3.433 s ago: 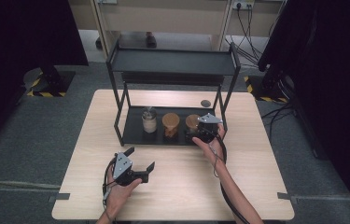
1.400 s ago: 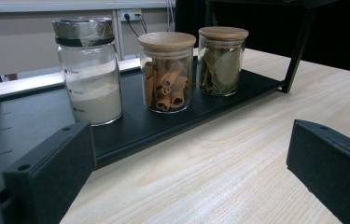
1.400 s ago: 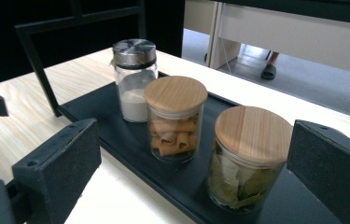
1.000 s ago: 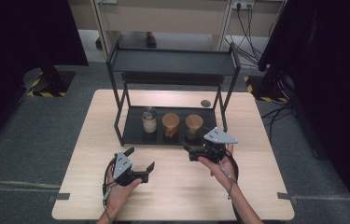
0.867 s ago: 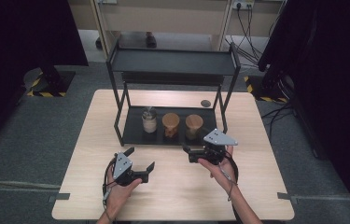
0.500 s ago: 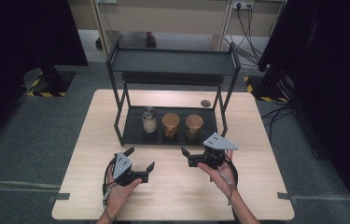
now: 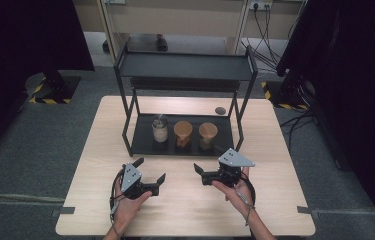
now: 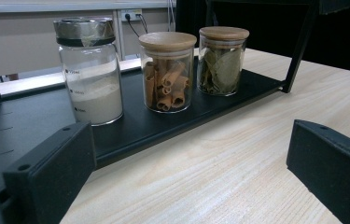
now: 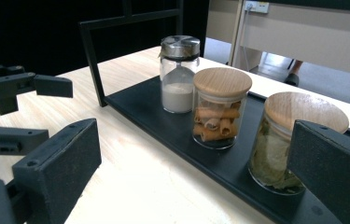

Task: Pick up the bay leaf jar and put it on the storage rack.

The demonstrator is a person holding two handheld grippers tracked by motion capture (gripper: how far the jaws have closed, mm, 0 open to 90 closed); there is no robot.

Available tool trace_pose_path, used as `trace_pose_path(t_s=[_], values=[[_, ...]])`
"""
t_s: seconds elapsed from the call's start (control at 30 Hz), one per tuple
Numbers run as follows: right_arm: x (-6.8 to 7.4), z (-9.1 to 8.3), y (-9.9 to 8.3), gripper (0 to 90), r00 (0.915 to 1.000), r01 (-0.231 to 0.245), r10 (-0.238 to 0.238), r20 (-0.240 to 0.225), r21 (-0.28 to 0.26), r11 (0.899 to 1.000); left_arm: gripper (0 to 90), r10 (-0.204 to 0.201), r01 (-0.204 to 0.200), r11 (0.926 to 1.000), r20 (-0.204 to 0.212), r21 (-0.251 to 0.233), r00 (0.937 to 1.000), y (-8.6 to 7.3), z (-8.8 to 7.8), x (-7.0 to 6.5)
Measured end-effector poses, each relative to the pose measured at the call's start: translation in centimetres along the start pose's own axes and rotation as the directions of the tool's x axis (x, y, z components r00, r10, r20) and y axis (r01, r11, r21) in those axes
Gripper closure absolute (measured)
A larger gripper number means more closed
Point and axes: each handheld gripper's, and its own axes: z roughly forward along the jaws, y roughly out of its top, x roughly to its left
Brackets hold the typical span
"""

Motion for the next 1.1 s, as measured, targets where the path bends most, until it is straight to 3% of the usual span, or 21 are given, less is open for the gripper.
trace_pose_path(t_s=[0.67, 1.1], values=[[-0.4, -0.3, -2.3, 3.4, 0.9993, -0.031, 0.030, -0.021, -0.036, 0.999, 0.9, -0.013, 0.013, 0.9999, -0.002, -0.001, 0.9999, -0.1, 0.1, 0.1], [-1.1, -0.6, -3.7, 3.4, 0.9986, -0.045, 0.045, -0.029, -0.025, 0.999, 0.8, -0.008, 0.008, 1.0000, -0.002, -0.003, 1.0000, 0.0, 0.0, 0.1]])
